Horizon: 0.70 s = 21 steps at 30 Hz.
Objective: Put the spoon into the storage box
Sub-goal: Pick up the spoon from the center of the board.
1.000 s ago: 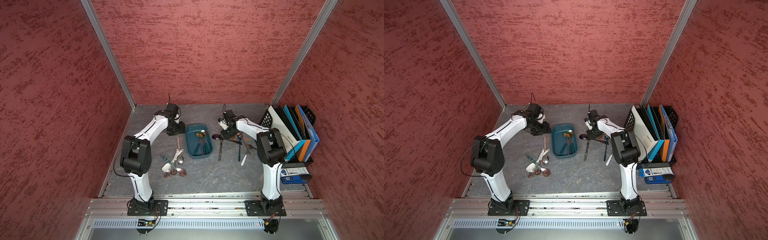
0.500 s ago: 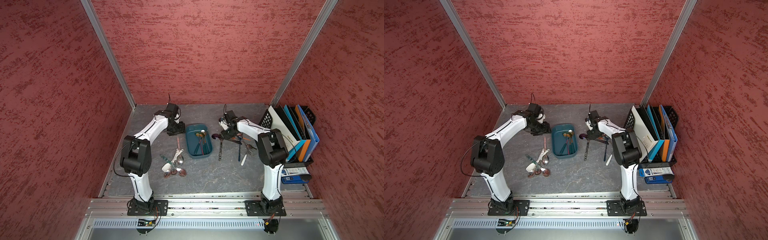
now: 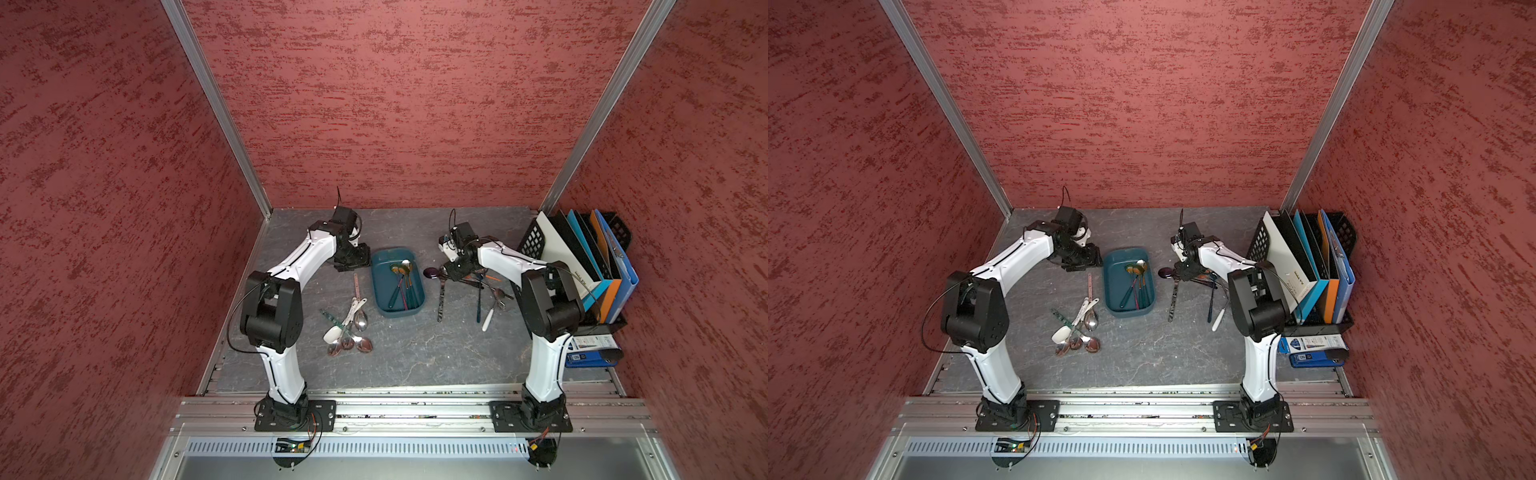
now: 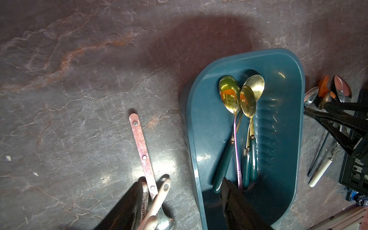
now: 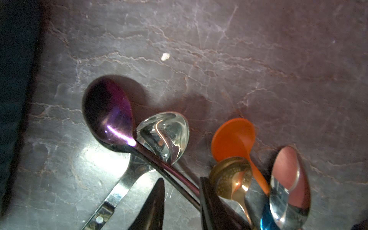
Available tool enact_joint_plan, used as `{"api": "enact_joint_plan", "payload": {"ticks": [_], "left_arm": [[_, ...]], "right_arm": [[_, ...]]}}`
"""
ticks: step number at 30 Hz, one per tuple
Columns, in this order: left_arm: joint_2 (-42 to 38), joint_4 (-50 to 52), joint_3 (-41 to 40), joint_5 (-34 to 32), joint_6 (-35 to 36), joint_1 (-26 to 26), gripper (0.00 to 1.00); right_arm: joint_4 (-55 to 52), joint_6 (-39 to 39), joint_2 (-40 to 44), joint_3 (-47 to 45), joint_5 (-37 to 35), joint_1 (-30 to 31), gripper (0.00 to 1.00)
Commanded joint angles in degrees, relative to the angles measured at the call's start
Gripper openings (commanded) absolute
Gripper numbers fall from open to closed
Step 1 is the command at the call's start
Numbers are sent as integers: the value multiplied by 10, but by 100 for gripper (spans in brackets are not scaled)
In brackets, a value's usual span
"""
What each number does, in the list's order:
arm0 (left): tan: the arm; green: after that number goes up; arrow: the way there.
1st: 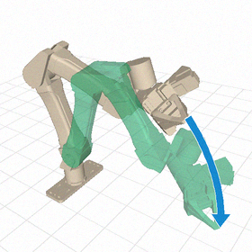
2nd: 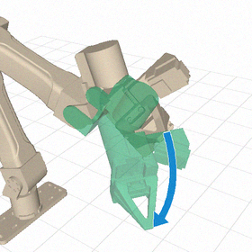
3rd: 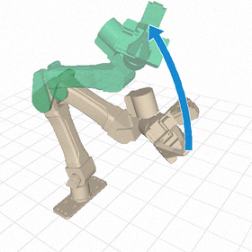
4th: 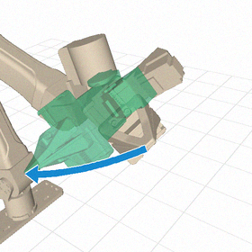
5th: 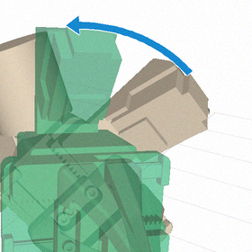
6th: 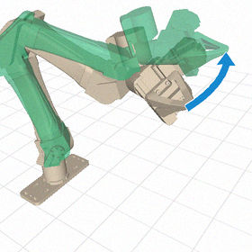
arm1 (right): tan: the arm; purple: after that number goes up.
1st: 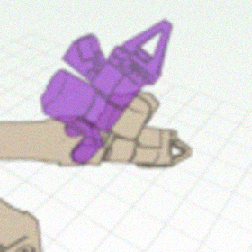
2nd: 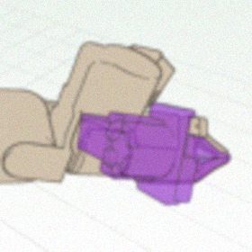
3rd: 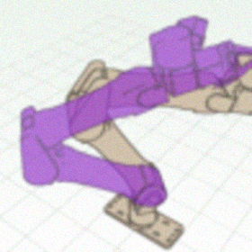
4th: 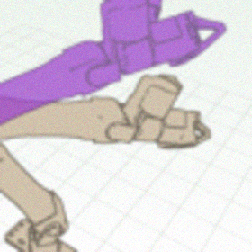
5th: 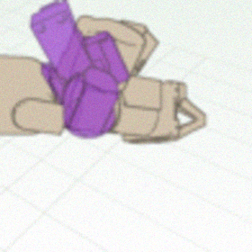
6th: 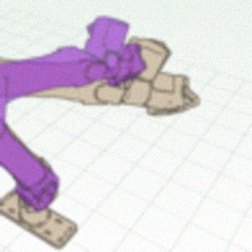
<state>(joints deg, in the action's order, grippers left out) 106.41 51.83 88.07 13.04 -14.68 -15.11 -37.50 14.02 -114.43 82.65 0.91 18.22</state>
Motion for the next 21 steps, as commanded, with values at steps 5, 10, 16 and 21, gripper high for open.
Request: {"api": "enact_joint_plan", "payload": {"ticks": [5, 10, 16, 21], "left_arm": [[-2, -4, 8, 6, -2, -2, 65], [-2, -4, 6, 5, -3, -2, 65], [-6, -6, -1, 4, -5, -3, 65], [-8, -7, -4, 3, -6, -2, 65]], "right_arm": [[-1, 13, -4, 7, 1, -2, 32], [-4, 20, -15, 17, 3, 3, 32], [-4, 22, -20, 14, -1, 8, 32], [16, 24, -16, -1, 17, 8, 31]]}}
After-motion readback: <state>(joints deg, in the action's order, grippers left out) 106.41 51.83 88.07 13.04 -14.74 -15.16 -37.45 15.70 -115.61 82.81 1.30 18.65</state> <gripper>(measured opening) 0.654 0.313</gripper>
